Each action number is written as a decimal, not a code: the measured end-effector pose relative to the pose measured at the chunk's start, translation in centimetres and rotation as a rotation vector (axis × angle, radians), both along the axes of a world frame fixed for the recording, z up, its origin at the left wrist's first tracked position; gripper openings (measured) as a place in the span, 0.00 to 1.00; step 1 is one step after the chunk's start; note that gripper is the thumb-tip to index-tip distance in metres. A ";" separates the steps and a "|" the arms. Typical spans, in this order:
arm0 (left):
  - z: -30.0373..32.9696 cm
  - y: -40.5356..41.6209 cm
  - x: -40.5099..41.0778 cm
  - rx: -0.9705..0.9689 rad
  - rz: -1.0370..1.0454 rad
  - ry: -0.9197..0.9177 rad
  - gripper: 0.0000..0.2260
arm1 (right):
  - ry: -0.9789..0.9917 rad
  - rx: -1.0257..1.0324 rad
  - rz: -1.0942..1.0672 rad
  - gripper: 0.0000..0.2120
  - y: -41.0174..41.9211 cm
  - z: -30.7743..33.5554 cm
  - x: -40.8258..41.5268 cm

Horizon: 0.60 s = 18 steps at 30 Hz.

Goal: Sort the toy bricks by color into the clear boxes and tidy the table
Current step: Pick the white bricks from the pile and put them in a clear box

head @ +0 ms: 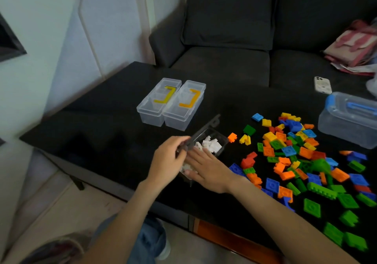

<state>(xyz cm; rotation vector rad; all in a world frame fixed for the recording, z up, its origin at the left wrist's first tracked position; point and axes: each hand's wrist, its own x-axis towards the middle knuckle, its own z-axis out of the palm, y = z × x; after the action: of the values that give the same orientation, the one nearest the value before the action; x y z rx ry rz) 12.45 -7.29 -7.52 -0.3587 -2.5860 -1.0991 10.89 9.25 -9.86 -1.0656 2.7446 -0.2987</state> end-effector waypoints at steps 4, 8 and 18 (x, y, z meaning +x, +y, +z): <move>-1.7 1.1 1.4 -0.102 -0.032 -0.048 0.21 | -0.044 -0.100 -0.118 0.29 2.5 0.5 0.4; -2.3 1.6 2.3 -0.218 -0.057 -0.054 0.24 | 0.072 -0.241 -0.293 0.17 6.2 0.8 0.8; -4.8 2.3 3.5 -0.592 -0.027 -0.002 0.22 | 0.138 -0.058 -0.298 0.29 7.2 2.2 -1.9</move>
<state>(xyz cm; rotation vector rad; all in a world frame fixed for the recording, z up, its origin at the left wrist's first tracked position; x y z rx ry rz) 16.00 -4.95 -12.31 -0.5190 -2.8692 -0.3114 8.96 16.43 -7.61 -0.7109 3.0368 -0.3595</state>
